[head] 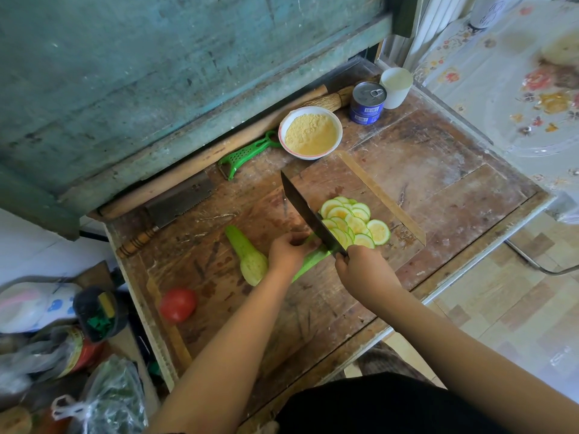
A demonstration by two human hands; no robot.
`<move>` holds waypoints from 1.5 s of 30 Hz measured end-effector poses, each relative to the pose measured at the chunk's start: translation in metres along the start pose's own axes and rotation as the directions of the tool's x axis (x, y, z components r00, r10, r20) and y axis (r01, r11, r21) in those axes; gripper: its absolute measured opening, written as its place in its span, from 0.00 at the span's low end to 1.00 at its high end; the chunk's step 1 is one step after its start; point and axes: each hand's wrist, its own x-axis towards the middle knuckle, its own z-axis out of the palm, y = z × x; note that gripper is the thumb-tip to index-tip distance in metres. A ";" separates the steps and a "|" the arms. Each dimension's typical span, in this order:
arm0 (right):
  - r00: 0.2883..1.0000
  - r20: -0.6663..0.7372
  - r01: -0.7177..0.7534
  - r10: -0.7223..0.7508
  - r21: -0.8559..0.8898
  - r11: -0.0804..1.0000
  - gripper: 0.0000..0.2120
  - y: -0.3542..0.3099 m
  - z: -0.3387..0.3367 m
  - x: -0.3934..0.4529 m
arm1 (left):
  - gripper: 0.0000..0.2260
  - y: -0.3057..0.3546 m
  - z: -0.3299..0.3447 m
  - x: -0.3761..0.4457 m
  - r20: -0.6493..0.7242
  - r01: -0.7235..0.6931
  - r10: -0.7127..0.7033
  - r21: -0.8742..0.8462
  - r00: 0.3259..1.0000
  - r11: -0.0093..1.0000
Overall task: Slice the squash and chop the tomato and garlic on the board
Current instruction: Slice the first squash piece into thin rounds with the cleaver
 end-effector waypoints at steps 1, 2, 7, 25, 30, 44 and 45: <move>1.000 0.004 -0.004 0.004 -0.003 1.000 0.19 0.000 0.001 0.002 | 0.12 0.000 0.000 0.000 0.000 0.000 0.000 0.000 1.000 1.000; 1.000 0.012 -0.008 0.008 -0.007 1.000 0.19 0.000 0.003 0.005 | 0.12 0.000 0.000 0.001 0.000 0.003 -0.003 -0.001 1.000 1.000; 0.998 0.049 -0.038 0.038 -0.002 0.999 0.18 0.000 0.012 0.016 | 0.14 -0.001 0.000 0.001 0.000 0.007 -0.007 0.014 1.000 1.000; 1.000 -0.024 0.021 -0.020 0.053 0.998 0.18 0.004 -0.004 -0.006 | 0.11 -0.004 -0.003 -0.002 0.021 -0.002 0.002 0.037 1.000 0.999; 0.999 -0.029 0.033 -0.031 0.046 0.998 0.18 0.004 -0.005 -0.010 | 0.12 -0.004 -0.003 -0.003 0.013 -0.013 0.012 0.030 1.000 0.999; 0.999 -0.044 0.028 -0.027 0.020 0.999 0.16 0.004 0.000 -0.012 | 0.12 -0.005 -0.001 -0.002 -0.007 -0.019 0.019 -0.003 1.000 1.000; 0.999 -0.042 0.027 -0.026 0.017 0.999 0.16 0.004 0.000 -0.011 | 0.13 -0.005 -0.002 -0.002 -0.012 -0.023 0.023 0.006 1.000 1.000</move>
